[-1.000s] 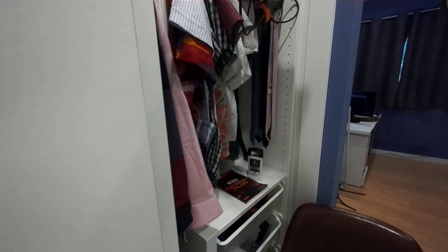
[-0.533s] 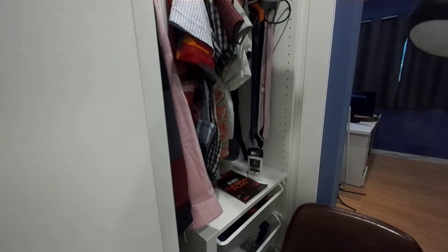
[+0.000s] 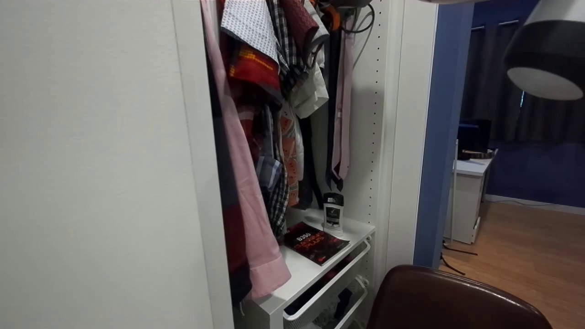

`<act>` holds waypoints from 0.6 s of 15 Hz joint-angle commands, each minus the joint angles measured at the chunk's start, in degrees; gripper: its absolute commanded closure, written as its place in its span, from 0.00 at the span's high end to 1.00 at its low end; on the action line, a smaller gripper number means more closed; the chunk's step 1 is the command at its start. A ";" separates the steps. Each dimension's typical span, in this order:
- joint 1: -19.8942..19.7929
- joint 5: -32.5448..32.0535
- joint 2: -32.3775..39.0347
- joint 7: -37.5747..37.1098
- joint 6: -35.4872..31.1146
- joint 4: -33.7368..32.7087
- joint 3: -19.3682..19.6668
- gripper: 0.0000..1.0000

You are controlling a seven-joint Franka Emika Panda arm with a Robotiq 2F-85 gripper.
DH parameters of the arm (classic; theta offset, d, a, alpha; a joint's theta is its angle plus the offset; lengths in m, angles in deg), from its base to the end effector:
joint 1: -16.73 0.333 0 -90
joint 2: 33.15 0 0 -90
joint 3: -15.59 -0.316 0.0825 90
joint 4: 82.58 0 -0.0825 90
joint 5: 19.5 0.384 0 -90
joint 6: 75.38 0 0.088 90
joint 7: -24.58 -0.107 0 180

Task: Hang the white t-shirt on the rail

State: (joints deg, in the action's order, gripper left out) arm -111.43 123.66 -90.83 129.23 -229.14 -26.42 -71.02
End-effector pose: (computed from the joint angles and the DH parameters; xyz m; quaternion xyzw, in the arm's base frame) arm 0.7022 0.1172 0.7219 0.5644 0.2598 0.7756 0.1115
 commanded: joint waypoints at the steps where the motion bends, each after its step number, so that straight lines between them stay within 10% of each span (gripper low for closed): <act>1: -3.73 -0.44 -2.59 -6.43 2.17 -4.50 3.05 0.04; 9: -3.98 -4.54 -0.01 -6.74 2.77 -4.81 0.22 0.67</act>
State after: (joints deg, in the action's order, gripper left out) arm -113.58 120.99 -91.54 125.02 -227.66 -28.86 -70.83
